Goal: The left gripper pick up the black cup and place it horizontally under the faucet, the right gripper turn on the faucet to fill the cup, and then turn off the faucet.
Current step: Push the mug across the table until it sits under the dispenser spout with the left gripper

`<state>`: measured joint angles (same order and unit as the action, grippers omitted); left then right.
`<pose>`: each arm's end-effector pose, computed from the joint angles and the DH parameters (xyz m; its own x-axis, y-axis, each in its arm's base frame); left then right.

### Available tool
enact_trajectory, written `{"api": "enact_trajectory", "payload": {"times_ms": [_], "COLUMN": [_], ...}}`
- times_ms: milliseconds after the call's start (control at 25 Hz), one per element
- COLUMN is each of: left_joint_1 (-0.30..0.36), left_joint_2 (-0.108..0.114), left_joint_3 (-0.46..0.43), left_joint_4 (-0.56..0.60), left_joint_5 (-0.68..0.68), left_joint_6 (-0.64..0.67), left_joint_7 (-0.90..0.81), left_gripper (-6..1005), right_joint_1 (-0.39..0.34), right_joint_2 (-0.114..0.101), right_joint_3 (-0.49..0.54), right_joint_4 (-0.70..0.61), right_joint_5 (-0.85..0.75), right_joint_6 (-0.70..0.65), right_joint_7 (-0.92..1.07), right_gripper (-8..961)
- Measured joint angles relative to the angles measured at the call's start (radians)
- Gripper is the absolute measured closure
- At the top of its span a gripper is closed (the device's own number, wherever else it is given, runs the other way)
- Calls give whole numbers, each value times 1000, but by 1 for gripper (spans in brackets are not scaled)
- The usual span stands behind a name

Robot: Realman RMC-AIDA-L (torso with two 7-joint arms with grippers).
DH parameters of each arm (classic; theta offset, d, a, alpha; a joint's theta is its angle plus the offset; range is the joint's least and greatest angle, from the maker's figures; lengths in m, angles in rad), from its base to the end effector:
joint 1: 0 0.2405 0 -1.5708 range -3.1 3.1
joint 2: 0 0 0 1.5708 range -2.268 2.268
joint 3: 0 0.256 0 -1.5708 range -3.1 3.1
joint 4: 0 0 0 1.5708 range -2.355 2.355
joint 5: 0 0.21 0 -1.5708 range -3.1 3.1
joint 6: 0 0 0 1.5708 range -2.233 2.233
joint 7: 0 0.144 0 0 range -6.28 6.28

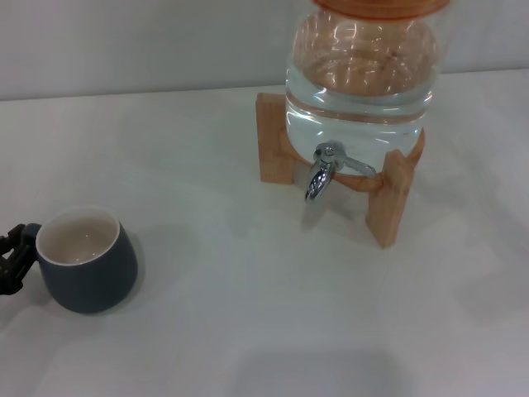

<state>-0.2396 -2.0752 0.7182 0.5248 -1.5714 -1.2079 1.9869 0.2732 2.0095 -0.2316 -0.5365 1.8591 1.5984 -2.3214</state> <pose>-0.3701 0.2834 0.0163 0.6187 0.3676 0.6943 0.7692 -0.4631 -0.4403 0.3573 0.2731 0.1605 0.6564 0.3529 -0.6668 -0.6322 -0.2249 -0.7414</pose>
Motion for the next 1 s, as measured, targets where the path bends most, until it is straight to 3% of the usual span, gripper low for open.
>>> {"api": "enact_trajectory", "payload": {"times_ms": [600,760,1000], "left_joint_1": [-65,-121,-204], "left_joint_2": [-9,-11,-14], "left_joint_3": [35,95,106], "left_joint_4": [-16,-53,-151], "left_joint_5": [-13,-17,-19], "left_joint_6": [-49,-41,-39], "left_joint_7": [54,86,151], "left_gripper": [803,803,803], "right_joint_1": [25,30,32], "right_joint_2": [0,0,0], "right_joint_3": [-5,-24,-25], "right_joint_4": [-1,-4,-4], "right_joint_5": [-7,-2,-3], "right_joint_6": [4,5,13], "right_joint_7": [-3,-3,-4], "right_gripper": [142,142,142]}}
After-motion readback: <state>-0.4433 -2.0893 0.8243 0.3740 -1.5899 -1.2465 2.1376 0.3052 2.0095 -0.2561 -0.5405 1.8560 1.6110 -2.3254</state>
